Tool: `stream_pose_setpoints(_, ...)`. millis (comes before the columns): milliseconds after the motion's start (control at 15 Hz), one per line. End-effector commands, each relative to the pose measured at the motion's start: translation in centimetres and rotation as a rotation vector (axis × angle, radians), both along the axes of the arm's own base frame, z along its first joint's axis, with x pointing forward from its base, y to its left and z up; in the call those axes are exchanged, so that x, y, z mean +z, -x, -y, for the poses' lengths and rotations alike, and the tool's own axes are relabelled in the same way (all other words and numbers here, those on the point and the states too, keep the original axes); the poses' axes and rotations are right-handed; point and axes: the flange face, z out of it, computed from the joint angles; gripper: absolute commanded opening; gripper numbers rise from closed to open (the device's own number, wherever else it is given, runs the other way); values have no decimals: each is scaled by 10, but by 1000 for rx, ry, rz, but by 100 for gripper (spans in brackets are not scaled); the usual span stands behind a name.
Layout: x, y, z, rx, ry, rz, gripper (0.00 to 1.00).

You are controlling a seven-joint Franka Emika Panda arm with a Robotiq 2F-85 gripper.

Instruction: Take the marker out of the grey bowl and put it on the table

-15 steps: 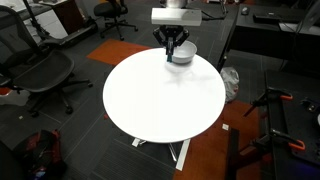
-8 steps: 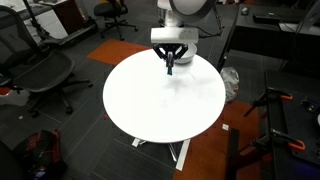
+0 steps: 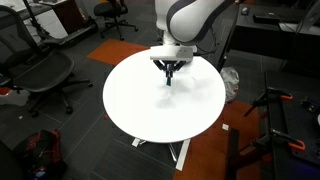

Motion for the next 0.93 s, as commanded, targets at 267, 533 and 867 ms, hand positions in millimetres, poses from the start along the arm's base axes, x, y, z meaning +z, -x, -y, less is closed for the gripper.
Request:
stream_pose_setpoints(267,-27,-8,-5,-33,14,-8,6)
stream_pose_setpoints(533,-26,-10,0,-31,18,-10,60)
stream_pose_setpoints(867,-9,-6,6,-14,18,-13,98)
